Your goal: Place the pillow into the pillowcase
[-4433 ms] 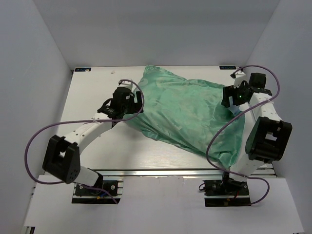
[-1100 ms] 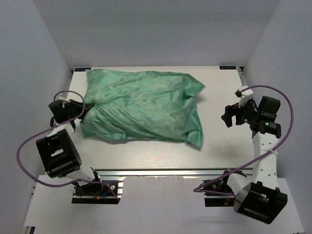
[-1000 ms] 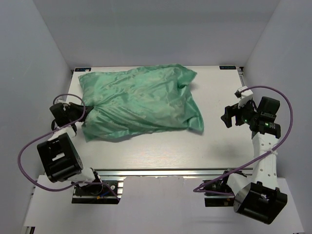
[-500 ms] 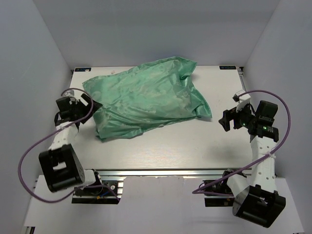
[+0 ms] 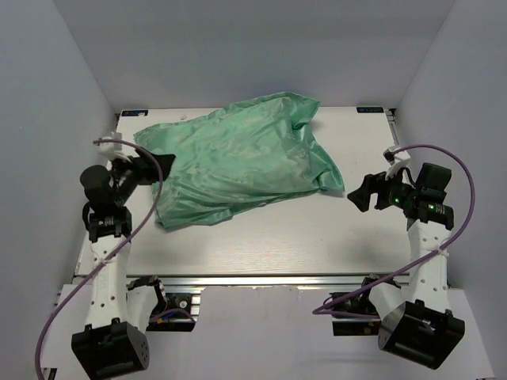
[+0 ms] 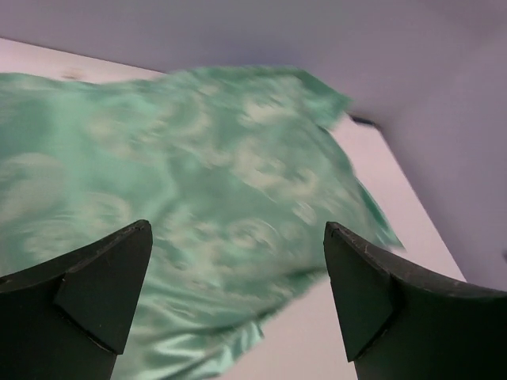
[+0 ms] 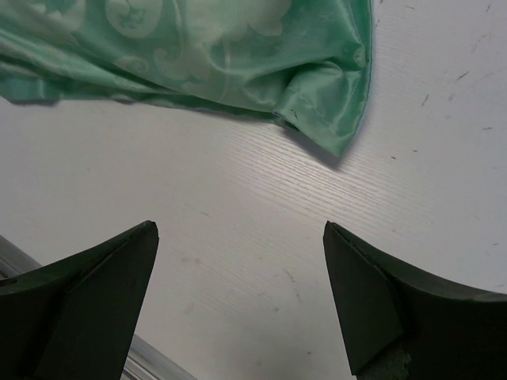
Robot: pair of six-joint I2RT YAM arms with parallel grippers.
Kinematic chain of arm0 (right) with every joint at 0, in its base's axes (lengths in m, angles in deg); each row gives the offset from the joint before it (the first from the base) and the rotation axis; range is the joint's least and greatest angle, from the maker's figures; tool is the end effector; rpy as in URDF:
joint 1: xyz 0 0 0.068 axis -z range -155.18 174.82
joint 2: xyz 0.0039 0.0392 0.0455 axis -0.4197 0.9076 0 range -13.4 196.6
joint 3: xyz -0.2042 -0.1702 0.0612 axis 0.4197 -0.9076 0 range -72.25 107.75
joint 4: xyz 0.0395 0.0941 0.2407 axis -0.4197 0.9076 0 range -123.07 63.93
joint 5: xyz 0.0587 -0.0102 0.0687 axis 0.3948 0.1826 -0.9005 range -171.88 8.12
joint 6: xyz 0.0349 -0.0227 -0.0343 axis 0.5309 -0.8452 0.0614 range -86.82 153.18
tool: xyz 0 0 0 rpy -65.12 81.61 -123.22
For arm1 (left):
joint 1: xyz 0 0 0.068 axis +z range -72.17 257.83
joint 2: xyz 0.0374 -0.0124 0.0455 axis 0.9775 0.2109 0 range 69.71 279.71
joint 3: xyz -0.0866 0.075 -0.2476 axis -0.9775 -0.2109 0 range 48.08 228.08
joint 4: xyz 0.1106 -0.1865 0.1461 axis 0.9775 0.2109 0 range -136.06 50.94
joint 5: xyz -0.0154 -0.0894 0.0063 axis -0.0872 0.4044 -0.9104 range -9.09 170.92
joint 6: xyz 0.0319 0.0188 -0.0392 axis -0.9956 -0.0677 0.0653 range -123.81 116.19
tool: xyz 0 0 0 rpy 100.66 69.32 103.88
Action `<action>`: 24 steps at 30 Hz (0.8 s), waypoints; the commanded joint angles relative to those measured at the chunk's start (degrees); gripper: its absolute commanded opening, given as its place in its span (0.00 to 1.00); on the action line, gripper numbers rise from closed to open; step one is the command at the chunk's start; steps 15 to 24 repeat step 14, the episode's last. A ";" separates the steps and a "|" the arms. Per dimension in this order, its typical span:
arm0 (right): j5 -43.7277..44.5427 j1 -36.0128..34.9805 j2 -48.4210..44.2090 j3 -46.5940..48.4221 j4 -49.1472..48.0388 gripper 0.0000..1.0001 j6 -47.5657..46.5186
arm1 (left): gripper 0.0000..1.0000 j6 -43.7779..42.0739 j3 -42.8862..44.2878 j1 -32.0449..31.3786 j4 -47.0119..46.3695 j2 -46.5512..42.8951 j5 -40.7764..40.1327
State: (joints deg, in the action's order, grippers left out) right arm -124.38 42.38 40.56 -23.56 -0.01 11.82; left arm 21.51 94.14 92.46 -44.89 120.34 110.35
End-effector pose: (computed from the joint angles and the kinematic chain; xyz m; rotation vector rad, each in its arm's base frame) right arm 0.1911 -0.0352 0.3021 -0.4505 2.0223 0.4180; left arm 0.2038 0.0351 0.3474 -0.1946 1.6784 -0.5684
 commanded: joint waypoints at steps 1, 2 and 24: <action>-2.50 0.10 -2.88 2.65 -1.50 0.89 9.48 | 0.98 0.86 -6.32 -3.73 -10.46 -4.22 18.97; -2.06 0.10 -3.41 2.29 -2.38 0.89 10.46 | 0.98 1.22 -7.73 -4.69 -13.01 -4.92 22.22; 2.87 0.10 -11.67 -2.18 -10.72 0.90 15.48 | 0.98 -4.14 -13.72 -7.25 -4.24 -13.54 22.95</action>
